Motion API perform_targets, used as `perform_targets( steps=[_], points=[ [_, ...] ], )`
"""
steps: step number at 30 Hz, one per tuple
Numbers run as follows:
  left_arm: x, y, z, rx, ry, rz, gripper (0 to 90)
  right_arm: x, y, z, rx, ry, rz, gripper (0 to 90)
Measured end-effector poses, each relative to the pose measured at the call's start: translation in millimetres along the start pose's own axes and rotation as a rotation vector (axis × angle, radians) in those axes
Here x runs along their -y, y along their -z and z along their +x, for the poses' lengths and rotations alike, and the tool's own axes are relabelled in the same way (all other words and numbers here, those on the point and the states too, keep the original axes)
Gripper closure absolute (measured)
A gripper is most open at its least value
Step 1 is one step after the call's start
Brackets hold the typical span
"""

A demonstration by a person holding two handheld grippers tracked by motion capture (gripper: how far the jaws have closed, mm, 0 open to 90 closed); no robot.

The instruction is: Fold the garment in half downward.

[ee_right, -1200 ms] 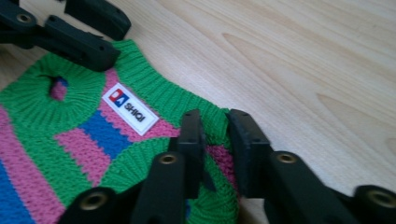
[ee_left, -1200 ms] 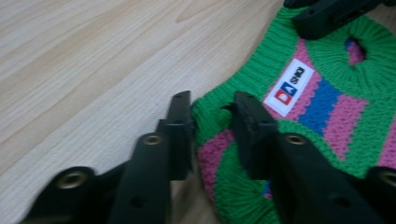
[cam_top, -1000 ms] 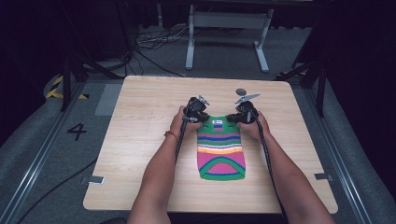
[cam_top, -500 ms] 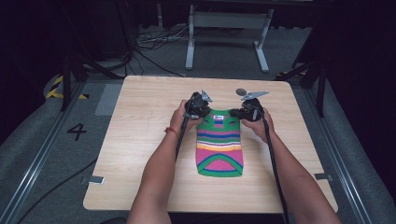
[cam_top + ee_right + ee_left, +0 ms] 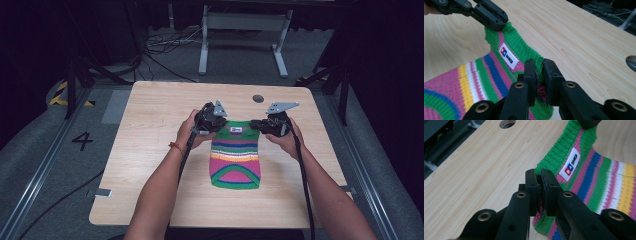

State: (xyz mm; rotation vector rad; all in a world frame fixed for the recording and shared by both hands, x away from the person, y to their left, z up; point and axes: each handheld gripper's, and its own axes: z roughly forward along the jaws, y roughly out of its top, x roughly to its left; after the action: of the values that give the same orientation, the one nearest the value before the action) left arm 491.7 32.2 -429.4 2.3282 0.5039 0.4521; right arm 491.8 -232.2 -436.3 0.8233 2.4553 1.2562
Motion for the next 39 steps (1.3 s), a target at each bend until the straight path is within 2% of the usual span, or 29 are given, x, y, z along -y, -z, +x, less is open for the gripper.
perform_targets(
  steps=[4, 6, 7, 11, 12, 13, 19, 21, 23, 26, 33, 36, 39],
  points=[
    [6.7, 10.2, -16.4, 0.011, -0.054, -0.007, 84.2, 5.3, 7.6, 11.9, -0.015, 0.031, 0.005, 82.4],
    [8.7, 11.9, -20.2, 0.014, -0.067, -0.009, 84.2, 7.4, 9.2, 15.8, -0.019, 0.043, 0.007, 82.4],
    [12.7, 15.1, -26.3, 0.016, -0.085, -0.006, 84.3, 10.7, 12.3, 21.7, -0.033, 0.057, 0.005, 82.4],
    [19.3, 21.3, -32.2, 0.012, -0.084, -0.018, 84.2, 14.9, 17.8, 29.9, -0.054, 0.068, 0.002, 82.2],
    [24.1, 25.1, -36.0, 0.022, -0.067, -0.034, 84.3, 18.5, 21.3, 35.4, -0.067, 0.078, 0.002, 82.1],
    [26.4, 26.7, -39.3, 0.024, -0.075, -0.034, 84.4, 20.6, 22.9, 38.0, -0.075, 0.084, 0.004, 82.0],
    [37.0, 27.7, -60.1, 0.045, -0.127, 0.001, 84.7, 32.1, 28.6, 50.1, -0.116, 0.115, 0.025, 81.7],
    [40.9, 26.2, -66.7, 0.055, -0.139, 0.009, 84.8, 35.2, 28.3, 54.6, -0.105, 0.131, 0.052, 81.5],
    [43.0, 24.4, -71.2, 0.070, -0.151, 0.028, 84.8, 36.5, 30.3, 58.2, -0.114, 0.140, 0.056, 80.9],
    [42.3, 22.9, -76.6, 0.057, -0.184, 0.059, 84.6, 39.4, 32.9, 62.6, -0.132, 0.142, 0.058, 81.0],
    [47.9, 26.1, -79.0, 0.080, -0.160, 0.063, 84.2, 52.5, 35.4, 72.7, -0.154, 0.166, 0.081, 81.6],
    [53.1, 25.7, -83.8, 0.102, -0.155, 0.070, 84.3, 57.2, 34.9, 74.9, -0.161, 0.164, 0.095, 77.7],
    [55.4, 27.5, -90.6, 0.115, -0.160, 0.060, 84.2, 60.0, 35.4, 78.7, -0.177, 0.154, 0.083, 68.5]
  ],
)
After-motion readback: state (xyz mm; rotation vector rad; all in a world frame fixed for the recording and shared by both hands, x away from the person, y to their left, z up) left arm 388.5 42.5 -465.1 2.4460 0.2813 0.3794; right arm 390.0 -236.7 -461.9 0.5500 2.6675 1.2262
